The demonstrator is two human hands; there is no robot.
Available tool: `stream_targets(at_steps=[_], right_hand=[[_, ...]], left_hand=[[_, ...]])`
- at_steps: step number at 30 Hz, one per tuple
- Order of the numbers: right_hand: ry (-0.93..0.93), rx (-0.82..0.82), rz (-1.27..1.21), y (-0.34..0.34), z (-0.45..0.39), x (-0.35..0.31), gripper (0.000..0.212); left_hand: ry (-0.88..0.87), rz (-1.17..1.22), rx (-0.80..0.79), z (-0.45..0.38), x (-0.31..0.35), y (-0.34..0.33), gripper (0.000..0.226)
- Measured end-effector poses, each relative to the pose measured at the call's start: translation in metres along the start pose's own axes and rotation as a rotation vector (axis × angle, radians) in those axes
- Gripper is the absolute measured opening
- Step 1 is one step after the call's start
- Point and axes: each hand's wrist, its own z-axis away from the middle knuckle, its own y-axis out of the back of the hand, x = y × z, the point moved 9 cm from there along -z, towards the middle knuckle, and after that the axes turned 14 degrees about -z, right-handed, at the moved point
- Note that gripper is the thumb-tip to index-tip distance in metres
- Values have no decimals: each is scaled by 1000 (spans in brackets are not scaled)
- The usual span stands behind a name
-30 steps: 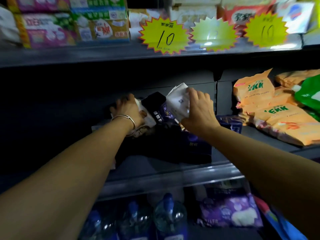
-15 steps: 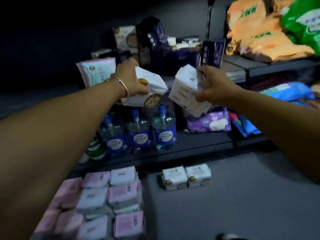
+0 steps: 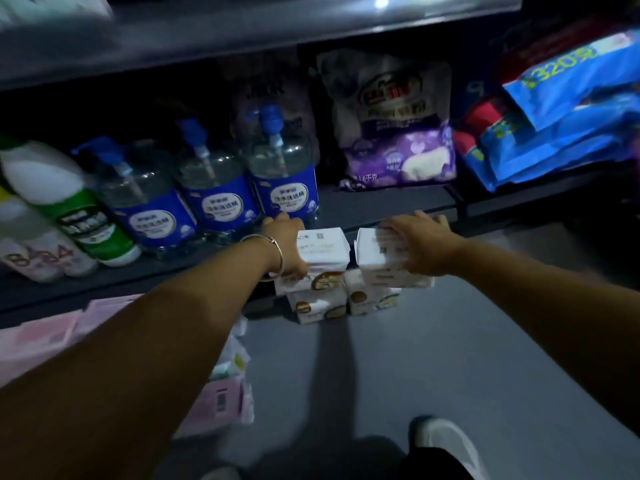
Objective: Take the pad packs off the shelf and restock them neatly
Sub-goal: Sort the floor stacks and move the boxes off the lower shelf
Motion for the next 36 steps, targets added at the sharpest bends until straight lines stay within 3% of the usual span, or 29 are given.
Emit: stream_targets(at_steps=[9,14,20,27,36], right_hand=[[57,-26,-185,-52,-62,26,69],[66,-58,-22,-79,-71,27,78],[33,-24,-23,-61,-60,24,76],[104,40,-60,14,-39,-40,40],[337,224,-14,202,14,-211,37]], left_hand=[[-4,44,12,-54,1,-61,78],[-27,-34,-28,-60,8,-83,85],[-31,-74,-28,-50,4,-65,92],[-105,-3,53,-7,-11,27,54],[-49,-24,381,93,-86,237,35]])
